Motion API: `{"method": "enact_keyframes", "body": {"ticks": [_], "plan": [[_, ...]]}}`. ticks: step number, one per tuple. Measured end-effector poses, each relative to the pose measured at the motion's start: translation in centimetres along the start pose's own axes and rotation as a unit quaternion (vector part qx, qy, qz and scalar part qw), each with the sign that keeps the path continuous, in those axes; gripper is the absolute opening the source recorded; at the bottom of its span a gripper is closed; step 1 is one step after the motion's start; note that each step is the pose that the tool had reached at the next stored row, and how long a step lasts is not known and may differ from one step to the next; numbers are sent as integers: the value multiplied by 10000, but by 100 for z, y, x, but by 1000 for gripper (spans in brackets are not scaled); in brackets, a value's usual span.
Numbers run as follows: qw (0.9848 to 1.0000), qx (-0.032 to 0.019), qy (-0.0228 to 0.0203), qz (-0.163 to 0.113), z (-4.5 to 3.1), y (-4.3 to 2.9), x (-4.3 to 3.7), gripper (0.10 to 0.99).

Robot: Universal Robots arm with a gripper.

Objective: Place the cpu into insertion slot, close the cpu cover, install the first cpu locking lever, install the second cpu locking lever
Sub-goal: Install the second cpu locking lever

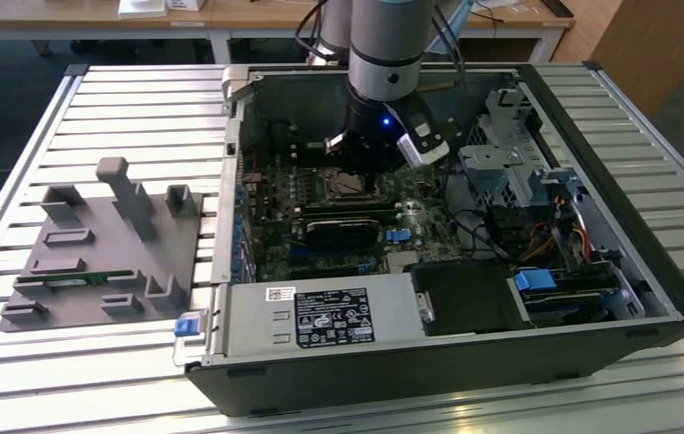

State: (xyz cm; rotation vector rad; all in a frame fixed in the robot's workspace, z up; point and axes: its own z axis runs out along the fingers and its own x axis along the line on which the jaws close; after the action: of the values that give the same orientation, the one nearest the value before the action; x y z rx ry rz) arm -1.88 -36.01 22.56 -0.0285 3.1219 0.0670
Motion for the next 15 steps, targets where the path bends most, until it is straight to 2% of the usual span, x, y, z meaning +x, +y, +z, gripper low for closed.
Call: {"method": "enact_keyframes", "body": {"ticks": [2, 10, 15], "plan": [[10000, -5, -1, 1, 1, -6, 19, 106], [10000, -7, -1, 0, 24, -13, 189, 106], [10000, -9, 0, 0, 82, -17, 219, 106]]}}
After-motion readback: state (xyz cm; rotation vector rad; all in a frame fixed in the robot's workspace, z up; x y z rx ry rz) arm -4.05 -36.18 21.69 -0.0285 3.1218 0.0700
